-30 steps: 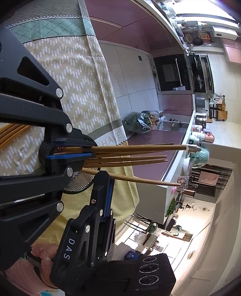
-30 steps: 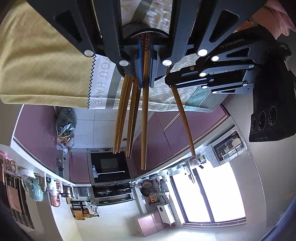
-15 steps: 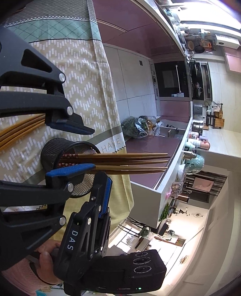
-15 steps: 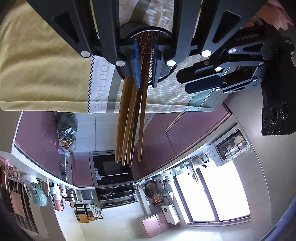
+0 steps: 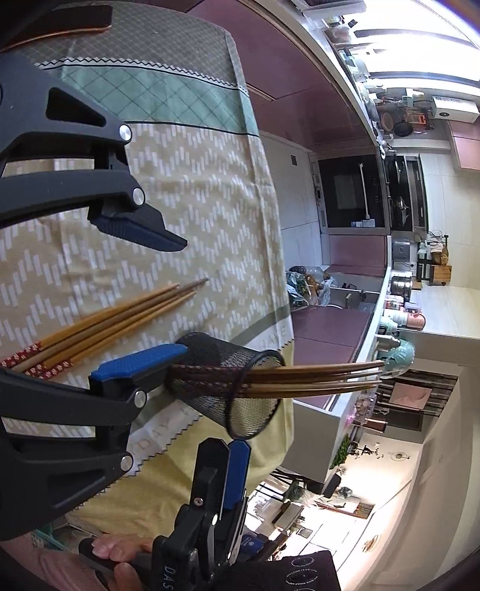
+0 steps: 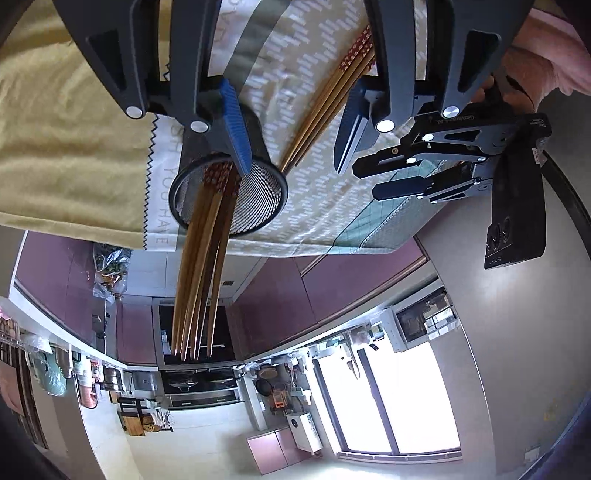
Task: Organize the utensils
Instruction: 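Move both open grippers down to the chopsticks lying on the cloth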
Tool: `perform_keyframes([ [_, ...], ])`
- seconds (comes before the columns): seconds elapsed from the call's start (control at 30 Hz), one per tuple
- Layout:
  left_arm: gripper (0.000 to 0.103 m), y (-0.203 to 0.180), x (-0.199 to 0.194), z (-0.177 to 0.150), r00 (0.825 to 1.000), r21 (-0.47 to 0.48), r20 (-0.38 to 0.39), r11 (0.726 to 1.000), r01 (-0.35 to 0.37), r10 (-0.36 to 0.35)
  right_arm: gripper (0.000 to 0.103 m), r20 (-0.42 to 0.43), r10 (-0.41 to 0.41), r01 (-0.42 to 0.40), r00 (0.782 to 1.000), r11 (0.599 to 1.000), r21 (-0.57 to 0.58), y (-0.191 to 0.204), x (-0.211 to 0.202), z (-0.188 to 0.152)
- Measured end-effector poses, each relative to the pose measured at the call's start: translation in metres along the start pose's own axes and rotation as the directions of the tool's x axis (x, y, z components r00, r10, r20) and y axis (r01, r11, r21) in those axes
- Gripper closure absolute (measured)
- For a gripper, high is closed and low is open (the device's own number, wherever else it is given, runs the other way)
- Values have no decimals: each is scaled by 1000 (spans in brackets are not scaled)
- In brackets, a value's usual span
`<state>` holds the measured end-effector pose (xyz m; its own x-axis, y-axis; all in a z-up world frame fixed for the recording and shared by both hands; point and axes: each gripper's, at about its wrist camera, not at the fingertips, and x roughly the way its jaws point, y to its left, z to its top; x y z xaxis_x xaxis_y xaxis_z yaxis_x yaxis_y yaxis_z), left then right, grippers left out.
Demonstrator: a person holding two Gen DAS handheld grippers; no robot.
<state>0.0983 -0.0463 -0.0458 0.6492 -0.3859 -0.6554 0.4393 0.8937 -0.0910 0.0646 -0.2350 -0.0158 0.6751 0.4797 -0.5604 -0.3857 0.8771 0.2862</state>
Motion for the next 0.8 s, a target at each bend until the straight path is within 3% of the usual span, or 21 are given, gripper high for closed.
perform_keyframes([
  [0.33,51,-1,21,-46,992,-1,-125,1000,5,-5,58,-123,7,0,992,999,54,7,31,-41],
  [0.8,51,-9,31,-60,985,-11,-170,1000,-11,9,57,-179,19,-7,984,998,66,13,43,-60],
])
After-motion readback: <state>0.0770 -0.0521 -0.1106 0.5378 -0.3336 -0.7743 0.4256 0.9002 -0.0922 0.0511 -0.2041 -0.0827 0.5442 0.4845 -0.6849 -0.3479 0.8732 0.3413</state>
